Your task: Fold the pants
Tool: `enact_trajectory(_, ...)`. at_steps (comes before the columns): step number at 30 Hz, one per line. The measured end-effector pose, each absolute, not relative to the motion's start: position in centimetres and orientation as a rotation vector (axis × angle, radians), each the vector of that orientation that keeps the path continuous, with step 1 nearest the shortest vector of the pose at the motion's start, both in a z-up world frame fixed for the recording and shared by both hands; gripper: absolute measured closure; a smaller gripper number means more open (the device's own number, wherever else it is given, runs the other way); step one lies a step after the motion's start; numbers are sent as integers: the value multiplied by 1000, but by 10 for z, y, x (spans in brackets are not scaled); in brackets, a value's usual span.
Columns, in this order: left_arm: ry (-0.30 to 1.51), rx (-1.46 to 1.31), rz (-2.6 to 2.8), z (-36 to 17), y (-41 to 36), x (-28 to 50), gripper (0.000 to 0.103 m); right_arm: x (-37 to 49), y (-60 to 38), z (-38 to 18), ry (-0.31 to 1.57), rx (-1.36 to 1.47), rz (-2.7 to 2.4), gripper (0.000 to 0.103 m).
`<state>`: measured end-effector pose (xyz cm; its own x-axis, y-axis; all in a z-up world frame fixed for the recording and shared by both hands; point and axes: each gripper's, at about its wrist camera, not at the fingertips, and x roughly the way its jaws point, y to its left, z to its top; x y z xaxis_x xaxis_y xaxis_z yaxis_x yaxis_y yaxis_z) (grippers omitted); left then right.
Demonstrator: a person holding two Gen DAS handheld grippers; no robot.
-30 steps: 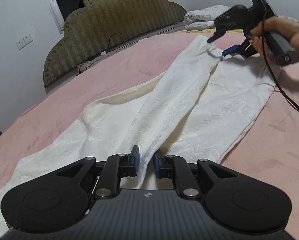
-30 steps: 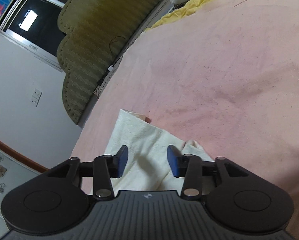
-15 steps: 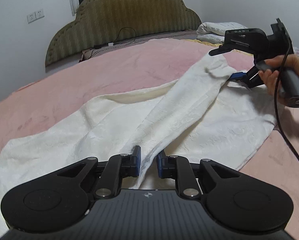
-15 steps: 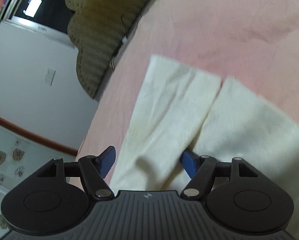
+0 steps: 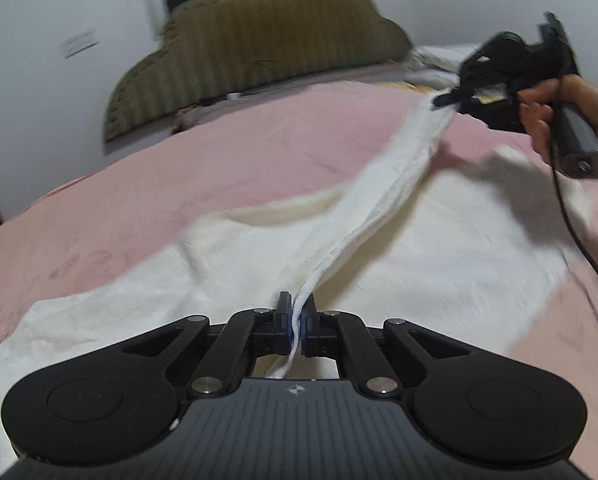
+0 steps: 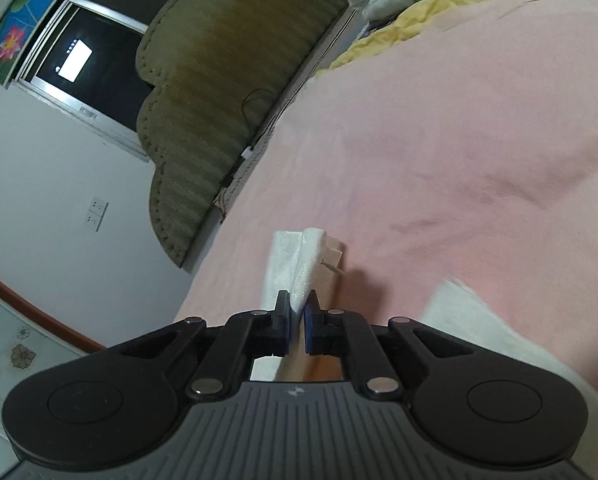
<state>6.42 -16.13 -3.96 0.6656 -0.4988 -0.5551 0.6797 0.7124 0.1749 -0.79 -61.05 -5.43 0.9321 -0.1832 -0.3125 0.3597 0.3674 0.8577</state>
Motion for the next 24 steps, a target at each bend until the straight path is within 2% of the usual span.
enact_trajectory(4,412,200,-574,8,-139,80,96,8,-598,15,50,999,-222,97)
enact_trajectory(6,354,201,-597,23,-128,69,96,-9,-583,46,-52,902,-161,97)
enact_trajectory(8,348,259,-650,22,-124,54,96,-34,-574,53,-73,868,-177,97)
enact_trajectory(13,457,393,-833,-21,-129,18,95,-98,-572,-1,121,898,-393,96)
enact_trajectory(18,461,493,-860,-45,-131,-2,96,-145,-573,-66,223,1045,-513,96)
enact_trajectory(24,450,495,-909,-42,-116,-8,96,-176,-555,-68,206,1027,-516,96)
